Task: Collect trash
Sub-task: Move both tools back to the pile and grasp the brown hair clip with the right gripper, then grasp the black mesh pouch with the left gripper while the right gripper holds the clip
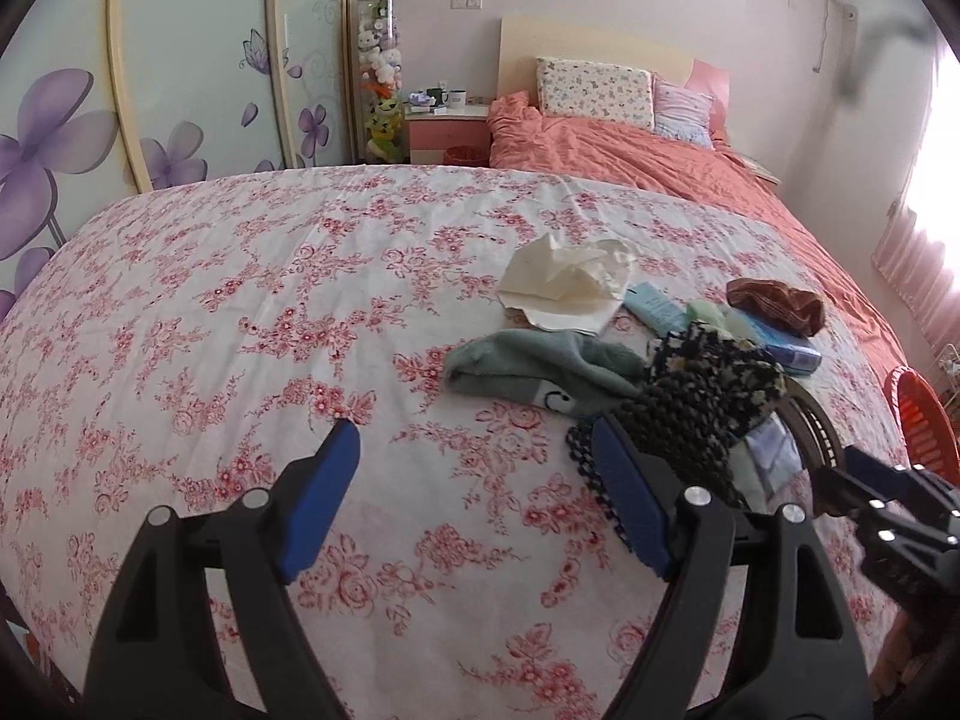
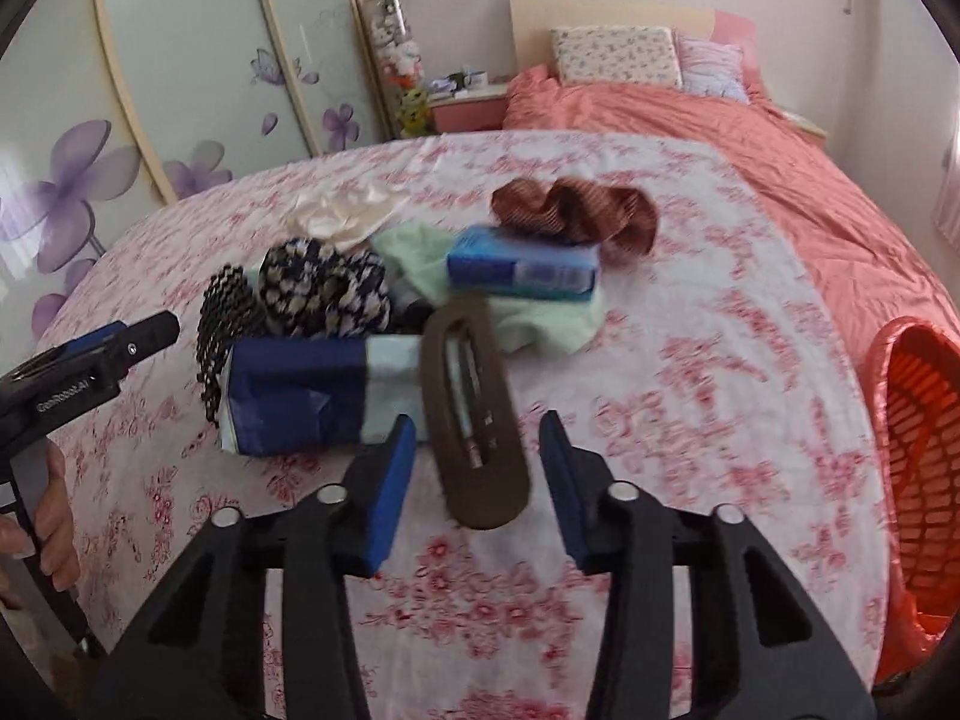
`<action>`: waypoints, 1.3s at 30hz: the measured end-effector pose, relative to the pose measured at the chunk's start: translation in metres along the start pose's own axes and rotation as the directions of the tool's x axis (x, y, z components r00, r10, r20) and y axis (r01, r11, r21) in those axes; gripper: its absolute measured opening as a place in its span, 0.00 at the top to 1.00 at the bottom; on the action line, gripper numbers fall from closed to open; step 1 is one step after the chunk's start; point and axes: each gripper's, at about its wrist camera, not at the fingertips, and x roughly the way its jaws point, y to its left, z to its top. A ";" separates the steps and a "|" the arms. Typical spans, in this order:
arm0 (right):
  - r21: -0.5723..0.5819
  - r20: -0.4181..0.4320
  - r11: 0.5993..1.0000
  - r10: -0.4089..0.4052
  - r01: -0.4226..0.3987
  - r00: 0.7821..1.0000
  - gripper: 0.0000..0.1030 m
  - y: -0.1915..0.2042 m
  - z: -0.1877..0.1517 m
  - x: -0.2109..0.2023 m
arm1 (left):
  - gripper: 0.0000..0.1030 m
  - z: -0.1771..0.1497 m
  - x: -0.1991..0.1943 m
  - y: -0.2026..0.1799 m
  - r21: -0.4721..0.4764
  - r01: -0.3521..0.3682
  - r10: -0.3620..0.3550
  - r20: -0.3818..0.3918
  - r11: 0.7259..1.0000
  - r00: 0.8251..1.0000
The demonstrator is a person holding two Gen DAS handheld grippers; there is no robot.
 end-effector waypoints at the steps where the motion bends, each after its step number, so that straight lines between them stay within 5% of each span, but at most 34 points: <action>1: -0.001 0.000 1.000 -0.014 0.014 1.000 0.65 0.000 0.000 0.003 | 0.25 0.000 -0.001 -0.001 0.000 0.008 -0.008 0.000 1.000 1.000; 11: 0.046 0.034 0.997 -0.066 0.064 0.997 0.66 -0.021 -0.004 -0.009 | 0.37 0.000 -0.006 -0.039 0.039 0.129 -0.129 -0.011 0.991 0.992; 16: 0.051 0.023 0.997 -0.056 0.055 0.998 0.66 -0.020 -0.002 0.000 | 0.46 0.003 0.010 -0.052 0.041 0.131 -0.129 -0.053 0.990 0.990; 25: 0.081 0.001 0.996 -0.023 0.023 1.000 0.68 -0.029 -0.006 0.005 | 0.41 0.007 0.006 -0.068 0.092 0.114 -0.112 -0.023 0.989 0.993; 31: 0.073 0.004 0.997 -0.023 0.023 1.000 0.68 -0.030 -0.009 0.001 | 0.89 0.004 0.030 -0.056 0.037 0.147 -0.142 -0.124 0.988 0.982; 39: 0.071 0.092 0.997 -0.016 0.010 0.996 0.68 -0.032 0.002 -0.033 | 0.94 0.014 0.002 -0.027 0.012 0.166 -0.165 -0.058 0.986 0.985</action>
